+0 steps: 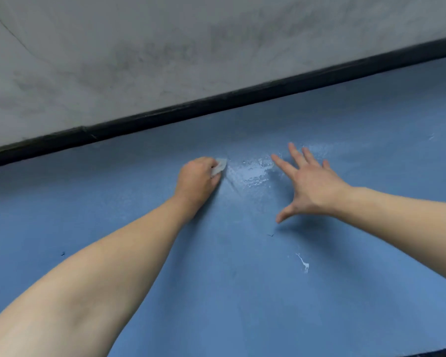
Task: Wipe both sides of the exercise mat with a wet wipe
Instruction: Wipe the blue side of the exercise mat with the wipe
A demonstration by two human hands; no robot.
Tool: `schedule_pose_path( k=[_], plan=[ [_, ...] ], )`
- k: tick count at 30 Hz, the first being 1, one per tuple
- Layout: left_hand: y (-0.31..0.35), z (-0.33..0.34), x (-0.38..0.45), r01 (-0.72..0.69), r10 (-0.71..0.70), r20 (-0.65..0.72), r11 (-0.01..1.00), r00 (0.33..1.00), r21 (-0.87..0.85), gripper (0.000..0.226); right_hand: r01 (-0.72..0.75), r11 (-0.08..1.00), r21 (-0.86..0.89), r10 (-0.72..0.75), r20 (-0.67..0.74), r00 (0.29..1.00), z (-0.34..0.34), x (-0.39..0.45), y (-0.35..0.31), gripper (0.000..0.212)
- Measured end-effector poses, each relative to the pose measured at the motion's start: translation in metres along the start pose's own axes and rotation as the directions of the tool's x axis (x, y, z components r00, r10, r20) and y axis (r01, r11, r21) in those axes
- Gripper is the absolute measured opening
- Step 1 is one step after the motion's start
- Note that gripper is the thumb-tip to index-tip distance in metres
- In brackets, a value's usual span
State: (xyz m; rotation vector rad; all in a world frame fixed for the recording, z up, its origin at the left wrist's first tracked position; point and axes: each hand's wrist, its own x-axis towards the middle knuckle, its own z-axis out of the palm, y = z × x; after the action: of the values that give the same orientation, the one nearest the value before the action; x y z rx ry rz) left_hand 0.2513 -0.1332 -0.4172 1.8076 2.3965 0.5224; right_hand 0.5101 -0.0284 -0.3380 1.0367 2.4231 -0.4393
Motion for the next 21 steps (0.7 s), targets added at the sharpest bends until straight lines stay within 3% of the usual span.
schedule_pose_path(
  k=[1, 2, 4, 5, 6, 8, 10, 11, 12, 14, 15, 16, 18, 20, 21],
  plan=[
    [0.01, 0.003, -0.005, -0.066, 0.067, 0.02, 0.996, 0.998, -0.055, 0.019, -0.03, 1.0, 0.003, 0.03, 0.031, 0.999, -0.004, 0.012, 0.001, 0.162],
    [0.021, 0.009, -0.013, -0.215, 0.225, 0.085, 0.971, 0.971, -0.107, 0.021, -0.053, 0.999, -0.006, 0.053, 0.074, 0.996, -0.004, 0.021, 0.0, 0.166],
    [0.025, 0.017, -0.022, -0.491, 0.516, 0.23, 0.856, 0.825, -0.159, 0.028, -0.085, 0.995, -0.051, 0.091, 0.129, 0.987, 0.003, 0.031, -0.003, 0.17],
    [0.018, 0.014, -0.011, -0.531, 0.549, 0.245, 0.836, 0.799, -0.139, 0.03, -0.094, 0.994, -0.064, 0.101, 0.131, 0.986, 0.006, 0.033, -0.003, 0.171],
    [0.008, 0.011, 0.005, -0.501, 0.507, 0.211, 0.861, 0.836, -0.084, 0.03, -0.094, 0.993, -0.066, 0.102, 0.13, 0.986, 0.008, 0.034, -0.003, 0.17],
    [-0.013, 0.001, 0.039, -0.217, 0.215, 0.053, 0.975, 0.975, 0.049, 0.024, -0.088, 0.995, -0.053, 0.094, 0.12, 0.988, 0.01, 0.034, -0.002, 0.17],
    [-0.021, 0.001, 0.051, 0.066, -0.062, -0.089, 0.997, 0.994, 0.033, 0.015, -0.089, 0.995, -0.044, 0.093, 0.116, 0.989, 0.011, 0.035, 0.0, 0.17],
    [-0.014, 0.005, 0.051, 0.057, -0.058, -0.099, 0.998, 0.993, -0.015, 0.012, -0.088, 0.995, -0.045, 0.092, 0.115, 0.989, 0.012, 0.036, 0.001, 0.17],
    [-0.004, 0.009, 0.048, -0.054, 0.051, -0.062, 0.997, 0.997, -0.052, 0.01, -0.085, 0.995, -0.048, 0.09, 0.116, 0.989, 0.012, 0.037, 0.001, 0.17],
    [0.008, 0.019, 0.038, -0.362, 0.369, 0.128, 0.929, 0.92, -0.073, 0.015, -0.078, 0.996, -0.049, 0.084, 0.118, 0.99, 0.013, 0.038, 0.001, 0.17],
    [0.004, 0.016, 0.045, -0.415, 0.418, 0.177, 0.908, 0.891, -0.056, 0.024, -0.08, 0.996, -0.046, 0.085, 0.117, 0.989, 0.013, 0.039, 0.002, 0.17],
    [-0.004, 0.011, 0.059, -0.377, 0.374, 0.158, 0.926, 0.914, -0.008, 0.031, -0.08, 0.996, -0.041, 0.085, 0.121, 0.989, 0.013, 0.039, 0.002, 0.169],
    [-0.031, -0.001, 0.089, -0.082, 0.081, 0.011, 0.992, 0.997, 0.093, 0.027, -0.077, 0.996, -0.042, 0.082, 0.127, 0.988, 0.013, 0.04, 0.002, 0.169],
    [-0.051, 0.0, 0.103, 0.208, -0.197, -0.106, 0.972, 0.975, 0.109, 0.021, -0.075, 0.996, -0.042, 0.08, 0.128, 0.989, 0.014, 0.042, 0.003, 0.169],
    [-0.047, 0.003, 0.106, 0.214, -0.203, -0.112, 0.972, 0.973, 0.093, 0.019, -0.072, 0.997, -0.039, 0.077, 0.13, 0.988, 0.015, 0.043, 0.004, 0.169]
  ],
)
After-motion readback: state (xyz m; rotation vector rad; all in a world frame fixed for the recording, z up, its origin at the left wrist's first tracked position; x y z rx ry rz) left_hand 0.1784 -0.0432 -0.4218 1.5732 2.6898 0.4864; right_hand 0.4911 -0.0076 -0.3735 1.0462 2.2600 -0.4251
